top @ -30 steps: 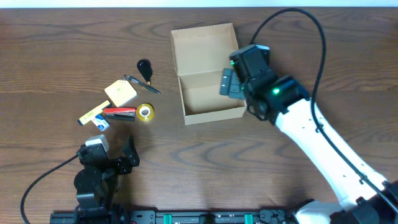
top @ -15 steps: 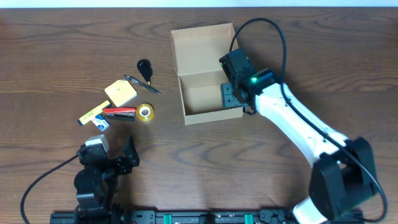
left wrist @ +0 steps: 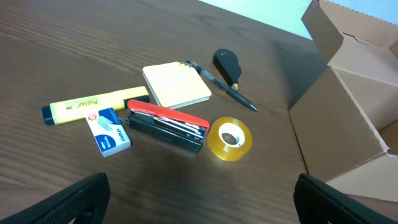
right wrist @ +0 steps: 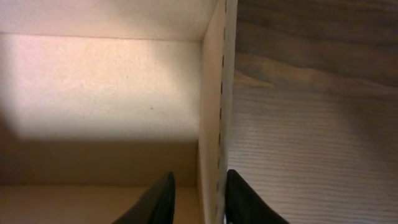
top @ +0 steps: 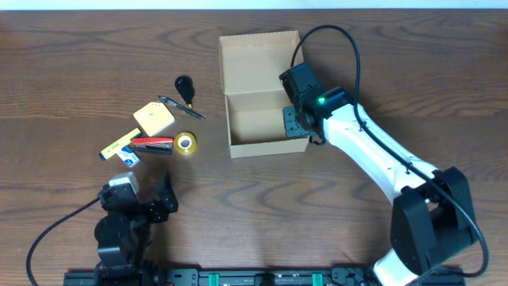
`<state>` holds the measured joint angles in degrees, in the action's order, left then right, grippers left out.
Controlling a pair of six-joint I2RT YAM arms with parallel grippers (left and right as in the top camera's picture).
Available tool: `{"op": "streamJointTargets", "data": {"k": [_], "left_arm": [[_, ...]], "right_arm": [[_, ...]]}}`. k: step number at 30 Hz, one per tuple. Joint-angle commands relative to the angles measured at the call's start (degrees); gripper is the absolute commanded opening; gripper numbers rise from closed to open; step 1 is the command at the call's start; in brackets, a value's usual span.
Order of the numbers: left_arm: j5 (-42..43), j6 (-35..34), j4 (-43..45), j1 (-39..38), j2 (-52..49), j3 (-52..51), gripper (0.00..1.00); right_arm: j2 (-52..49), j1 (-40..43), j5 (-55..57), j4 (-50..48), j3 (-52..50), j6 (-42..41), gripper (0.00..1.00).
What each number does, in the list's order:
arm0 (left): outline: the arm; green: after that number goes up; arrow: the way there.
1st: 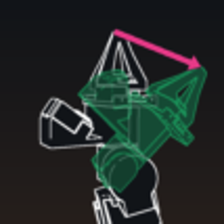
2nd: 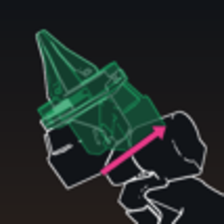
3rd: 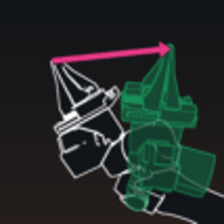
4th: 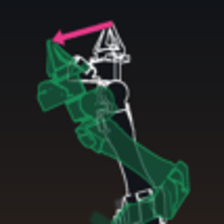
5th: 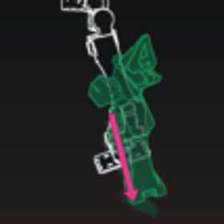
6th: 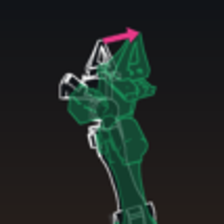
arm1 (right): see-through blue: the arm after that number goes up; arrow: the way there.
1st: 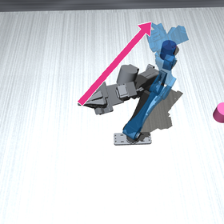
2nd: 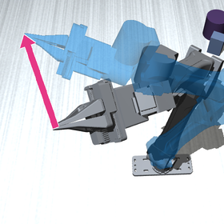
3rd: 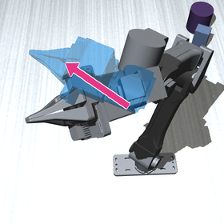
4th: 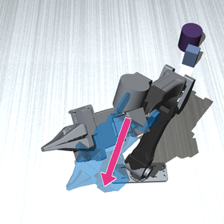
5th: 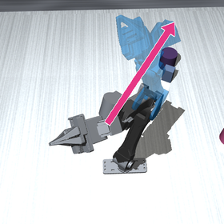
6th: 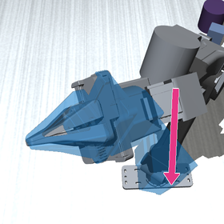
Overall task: Pack container
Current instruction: 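Push the box into position with the right gripper against its side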
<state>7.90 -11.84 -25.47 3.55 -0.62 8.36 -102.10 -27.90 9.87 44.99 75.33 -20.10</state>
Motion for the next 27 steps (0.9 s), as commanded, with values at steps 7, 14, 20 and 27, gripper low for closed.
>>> {"op": "streamJointTargets", "data": {"k": [7,14,20,27], "left_arm": [[-0.59,-0.20,0.02,0.13,0.42,-1.03,0.95],[-0.59,-0.20,0.02,0.13,0.42,-1.03,0.95],[-0.59,-0.20,0.02,0.13,0.39,-1.03,0.95],[-0.59,-0.20,0.02,0.13,0.42,-1.03,0.95]], "right_arm": [[-0.24,0.07,-0.90,0.85,-0.17,-2.60,0.26],[-0.24,0.07,-2.45,1.49,-0.17,-5.09,0.18],[-0.24,0.09,-2.67,1.57,-0.17,-5.18,0.18],[0.28,0.07,-3.32,2.47,0.61,-5.18,0.99]]}}
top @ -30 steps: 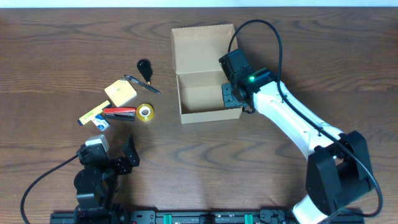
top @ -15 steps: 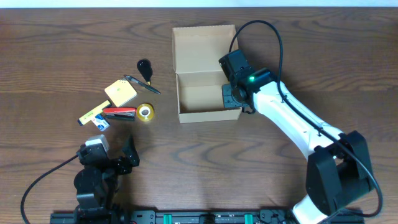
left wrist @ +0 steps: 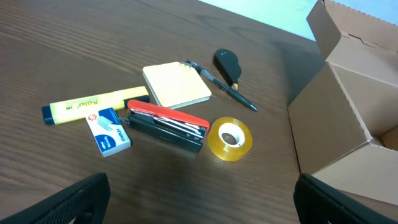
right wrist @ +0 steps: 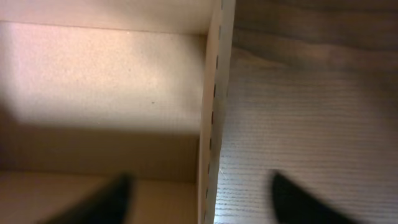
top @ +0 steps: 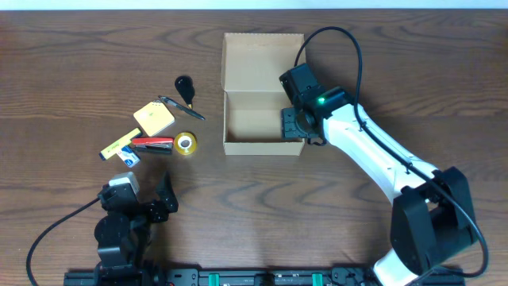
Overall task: Pack container
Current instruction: 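Push the box into position with the right gripper against its side, then retract the right gripper away from the box to the right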
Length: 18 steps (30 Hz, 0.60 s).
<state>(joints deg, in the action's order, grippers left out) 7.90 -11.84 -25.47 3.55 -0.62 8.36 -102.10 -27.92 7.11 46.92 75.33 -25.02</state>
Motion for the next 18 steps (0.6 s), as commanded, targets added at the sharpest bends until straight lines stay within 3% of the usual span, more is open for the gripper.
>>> {"op": "streamJointTargets", "data": {"k": [1,5,11,18], "left_arm": [[-0.59,-0.20,0.02,0.13,0.39,-1.03,0.95],[-0.59,-0.20,0.02,0.13,0.39,-1.03,0.95],[-0.59,-0.20,0.02,0.13,0.39,-1.03,0.95],[-0.59,-0.20,0.02,0.13,0.42,-1.03,0.95]], "right_arm": [[0.85,0.11,-1.03,1.11,1.25,-0.24,0.99],[5.14,0.15,-0.90,2.97,4.63,-0.13,0.99],[16.02,0.31,-0.90,3.98,8.33,6.97,0.99],[29.22,2.43,-1.92,11.69,9.42,12.48,0.99]]}}
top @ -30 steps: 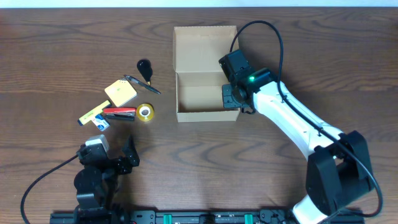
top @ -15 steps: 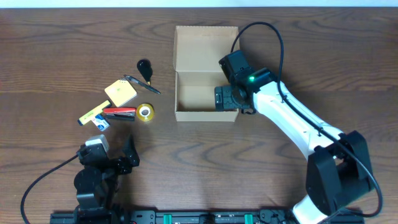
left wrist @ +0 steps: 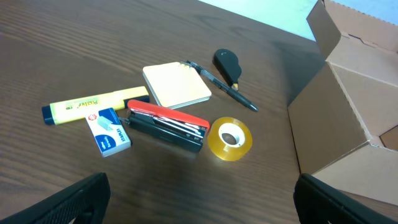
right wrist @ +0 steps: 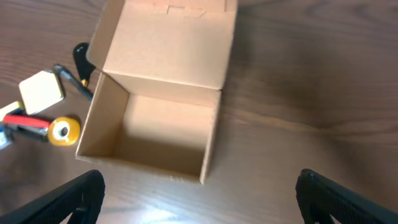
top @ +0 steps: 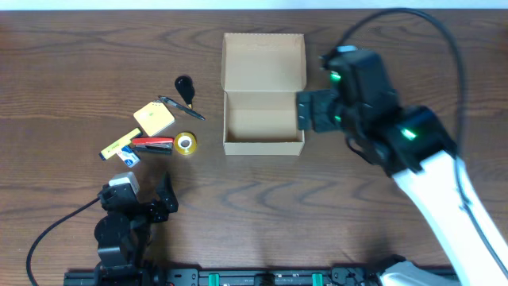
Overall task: Pack container
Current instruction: 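Retract the right gripper away from the box to the right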
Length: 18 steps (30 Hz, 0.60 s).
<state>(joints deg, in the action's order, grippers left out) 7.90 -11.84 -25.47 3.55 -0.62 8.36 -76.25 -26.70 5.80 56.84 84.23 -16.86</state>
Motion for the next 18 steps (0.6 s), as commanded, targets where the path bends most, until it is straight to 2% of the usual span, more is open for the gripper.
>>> {"op": "streamJointTargets", "data": {"k": [1,4,10,18], "left_arm": [[-0.59,-0.20,0.02,0.13,0.42,-1.03,0.95],[-0.59,-0.20,0.02,0.13,0.39,-1.03,0.95],[-0.59,-0.20,0.02,0.13,0.39,-1.03,0.95],[-0.59,-0.20,0.02,0.13,0.39,-1.03,0.95]], "right_arm": [[5.40,1.51,-1.75,2.84,0.52,5.57,0.99],[11.06,2.21,-6.45,5.20,0.52,8.41,0.99],[19.45,2.51,-9.62,10.08,0.59,8.79,0.99],[20.87,2.51,-11.47,23.08,3.10,8.83,0.99]]}}
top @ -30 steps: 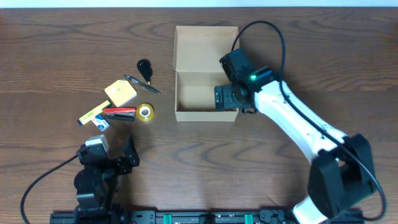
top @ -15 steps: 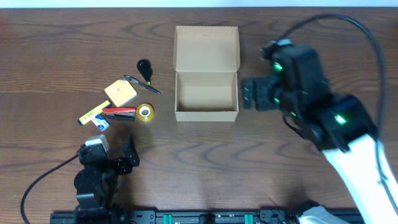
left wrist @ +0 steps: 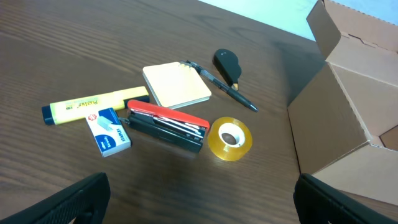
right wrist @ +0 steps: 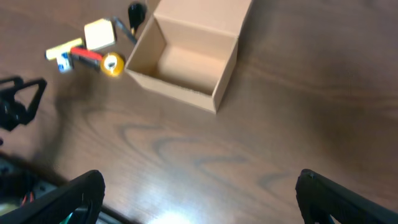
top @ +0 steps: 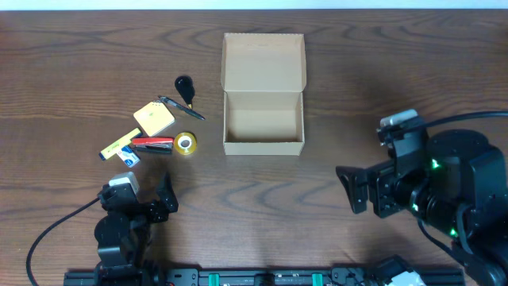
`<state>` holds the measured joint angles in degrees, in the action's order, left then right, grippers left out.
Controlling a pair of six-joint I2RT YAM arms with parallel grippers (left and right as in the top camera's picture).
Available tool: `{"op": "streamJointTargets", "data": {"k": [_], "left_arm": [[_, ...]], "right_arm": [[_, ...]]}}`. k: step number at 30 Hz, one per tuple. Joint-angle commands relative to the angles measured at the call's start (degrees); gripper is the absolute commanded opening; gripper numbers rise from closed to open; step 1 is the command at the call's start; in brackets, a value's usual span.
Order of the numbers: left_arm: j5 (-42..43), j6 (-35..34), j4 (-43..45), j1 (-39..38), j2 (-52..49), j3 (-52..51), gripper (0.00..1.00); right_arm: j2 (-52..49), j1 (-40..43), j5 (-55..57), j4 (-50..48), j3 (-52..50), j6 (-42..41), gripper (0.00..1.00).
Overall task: Pack container
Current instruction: 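Retract the right gripper away from the box to the right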
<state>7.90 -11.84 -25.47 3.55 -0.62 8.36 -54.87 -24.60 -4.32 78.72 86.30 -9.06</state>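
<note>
The open cardboard box [top: 263, 119] stands at mid-table, empty, with its lid flap folded back. Left of it lie a yellow sticky pad [left wrist: 176, 85], a red stapler [left wrist: 168, 125], a tape roll [left wrist: 230, 138], a yellow highlighter [left wrist: 93, 104], a small blue-white box [left wrist: 110, 130], a pen [left wrist: 224, 85] and a black clip [left wrist: 227, 63]. My left gripper [left wrist: 202, 199] rests open near the front left edge, facing these items. Raised high over the front right of the table, my right gripper [right wrist: 199, 193] is open and empty, well clear of the box [right wrist: 186, 59].
Bare wooden table [top: 262, 191] lies between the box and the front edge. A black rail [top: 262, 278] runs along the front. The right arm's body [top: 444, 191] hangs over the table's right front part.
My right gripper was open just beside the box's right wall; now it is higher and back over the front right. The box, the items and the left arm stayed put.
First my right gripper was shut on the right wall of the box, which sat slightly askew. Then the box stood square and a little further left, with the jaws open. After that the gripper was lifted beside the box, and now it is far back.
</note>
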Motion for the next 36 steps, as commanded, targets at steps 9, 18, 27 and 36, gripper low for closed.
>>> {"op": "streamJointTargets", "data": {"k": [9,18,27,36], "left_arm": [[-0.59,-0.20,0.02,0.13,0.39,-1.03,0.95],[-0.59,-0.20,0.02,0.13,0.42,-1.03,0.95],[5.92,-9.07,-0.17,0.13,0.39,-1.01,0.95],[15.28,-30.67,0.55,0.13,0.39,-1.03,0.95]], "right_arm": [[-0.52,0.42,-1.29,5.35,1.01,1.01,0.99],[-0.52,0.42,-1.29,5.35,1.01,1.01,0.99],[-0.52,0.42,-1.29,5.35,1.01,1.01,0.99],[-0.52,0.42,-1.29,5.35,1.01,1.01,0.99]]}}
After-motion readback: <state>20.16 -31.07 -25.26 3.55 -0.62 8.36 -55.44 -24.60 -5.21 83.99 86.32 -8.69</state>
